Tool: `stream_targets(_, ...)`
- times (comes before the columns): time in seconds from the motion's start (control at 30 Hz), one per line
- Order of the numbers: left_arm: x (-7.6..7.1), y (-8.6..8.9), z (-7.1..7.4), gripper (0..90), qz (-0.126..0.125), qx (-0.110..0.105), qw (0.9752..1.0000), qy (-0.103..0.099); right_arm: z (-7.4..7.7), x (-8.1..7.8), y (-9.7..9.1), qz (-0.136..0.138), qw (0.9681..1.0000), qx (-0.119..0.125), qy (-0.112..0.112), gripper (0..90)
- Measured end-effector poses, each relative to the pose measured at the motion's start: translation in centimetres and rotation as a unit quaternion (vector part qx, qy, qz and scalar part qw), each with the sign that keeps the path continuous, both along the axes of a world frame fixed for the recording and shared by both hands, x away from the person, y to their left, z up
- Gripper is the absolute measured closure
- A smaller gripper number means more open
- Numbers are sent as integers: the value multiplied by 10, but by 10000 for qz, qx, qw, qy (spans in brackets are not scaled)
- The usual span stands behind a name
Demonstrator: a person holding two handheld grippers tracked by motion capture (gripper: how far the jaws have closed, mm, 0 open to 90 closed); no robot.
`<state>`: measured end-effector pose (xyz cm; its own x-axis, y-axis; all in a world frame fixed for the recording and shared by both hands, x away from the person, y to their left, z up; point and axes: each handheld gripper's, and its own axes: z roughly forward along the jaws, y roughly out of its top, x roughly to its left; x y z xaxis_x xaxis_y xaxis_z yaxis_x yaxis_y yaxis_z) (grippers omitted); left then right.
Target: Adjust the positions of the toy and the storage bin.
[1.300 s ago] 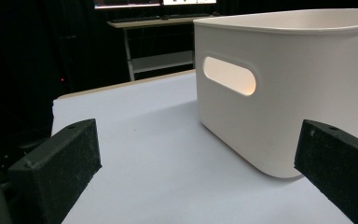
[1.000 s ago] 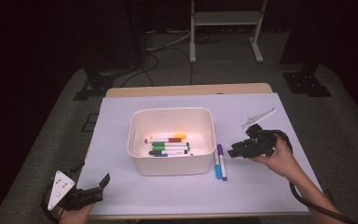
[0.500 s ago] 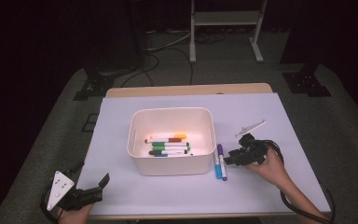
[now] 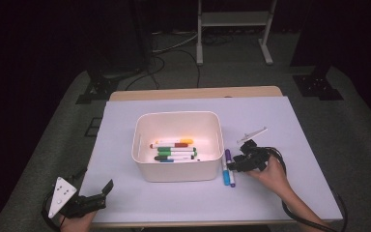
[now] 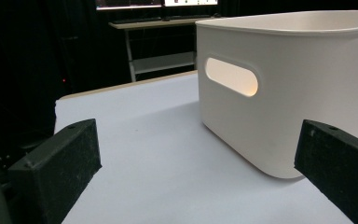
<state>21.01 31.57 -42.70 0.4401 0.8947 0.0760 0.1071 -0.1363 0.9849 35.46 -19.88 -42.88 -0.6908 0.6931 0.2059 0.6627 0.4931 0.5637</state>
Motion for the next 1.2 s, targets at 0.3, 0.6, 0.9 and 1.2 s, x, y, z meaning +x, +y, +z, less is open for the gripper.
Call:
stream_targets(0.3, 0, 0, 0, 0, 3, -1, 10000, -8, -6, 4, 3, -71, 9998, -154, -39, 521)
stream_targets(0.6, 0, 0, 0, 0, 1, -7, 10000, -11, -7, -2, -10, -332, 9977, -541, -225, 540)
stream_targets(0.9, 0, -2, 0, 0, -10, 8, 10000, 0, -8, -10, -39, -630, 9955, -662, -254, 583)
stream_targets(1.2, 0, -2, 0, 0, -5, 6, 10000, 1, -8, -13, -49, -759, 9940, -718, -316, 676)
